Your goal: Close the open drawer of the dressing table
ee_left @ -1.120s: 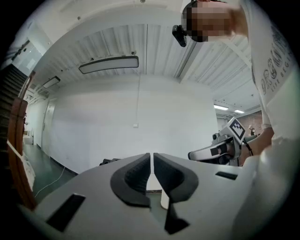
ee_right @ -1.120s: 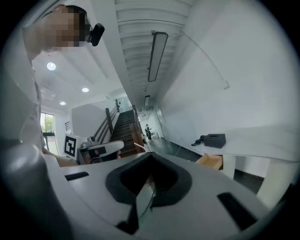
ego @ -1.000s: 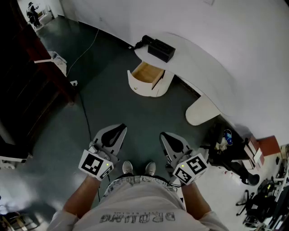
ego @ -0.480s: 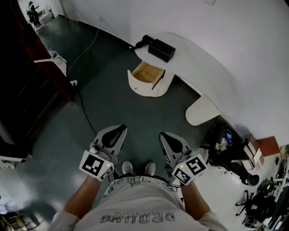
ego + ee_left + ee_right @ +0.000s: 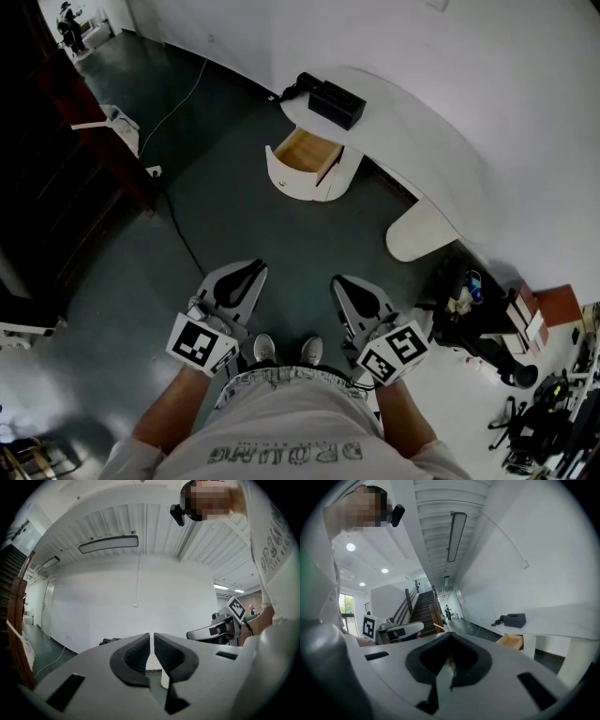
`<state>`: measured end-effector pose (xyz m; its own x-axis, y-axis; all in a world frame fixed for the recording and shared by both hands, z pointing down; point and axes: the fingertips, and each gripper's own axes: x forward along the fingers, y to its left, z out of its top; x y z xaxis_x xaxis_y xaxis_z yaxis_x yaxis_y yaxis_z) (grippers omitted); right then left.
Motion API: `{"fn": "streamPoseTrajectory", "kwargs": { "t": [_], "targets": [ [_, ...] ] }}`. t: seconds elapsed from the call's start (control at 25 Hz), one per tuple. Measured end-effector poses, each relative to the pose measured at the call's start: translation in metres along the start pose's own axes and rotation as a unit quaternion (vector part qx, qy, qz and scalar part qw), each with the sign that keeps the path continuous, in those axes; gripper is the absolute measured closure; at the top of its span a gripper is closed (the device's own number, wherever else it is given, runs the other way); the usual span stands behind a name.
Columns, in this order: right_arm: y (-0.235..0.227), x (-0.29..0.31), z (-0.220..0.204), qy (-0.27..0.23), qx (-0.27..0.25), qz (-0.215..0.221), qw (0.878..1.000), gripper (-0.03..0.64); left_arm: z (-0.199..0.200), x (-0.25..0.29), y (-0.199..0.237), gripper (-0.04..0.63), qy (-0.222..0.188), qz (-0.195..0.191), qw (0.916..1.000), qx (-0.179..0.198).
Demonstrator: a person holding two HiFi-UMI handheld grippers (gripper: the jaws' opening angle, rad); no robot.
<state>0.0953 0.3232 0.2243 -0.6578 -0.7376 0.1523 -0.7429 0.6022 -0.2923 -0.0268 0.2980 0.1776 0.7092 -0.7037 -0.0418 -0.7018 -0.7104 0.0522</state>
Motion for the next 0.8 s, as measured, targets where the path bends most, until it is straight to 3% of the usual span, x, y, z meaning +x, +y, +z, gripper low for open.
{"fn": "streamPoseTrajectory", "kwargs": {
  "t": [0.8],
  "targets": [
    [-0.0027,-0.0013,-0.0025,0.002,0.000,0.003,1.000,0.609,-0.0043,0.0018,-0.0036,0.509,0.006,-0.001,1.0000,-0.001]
  ]
}}
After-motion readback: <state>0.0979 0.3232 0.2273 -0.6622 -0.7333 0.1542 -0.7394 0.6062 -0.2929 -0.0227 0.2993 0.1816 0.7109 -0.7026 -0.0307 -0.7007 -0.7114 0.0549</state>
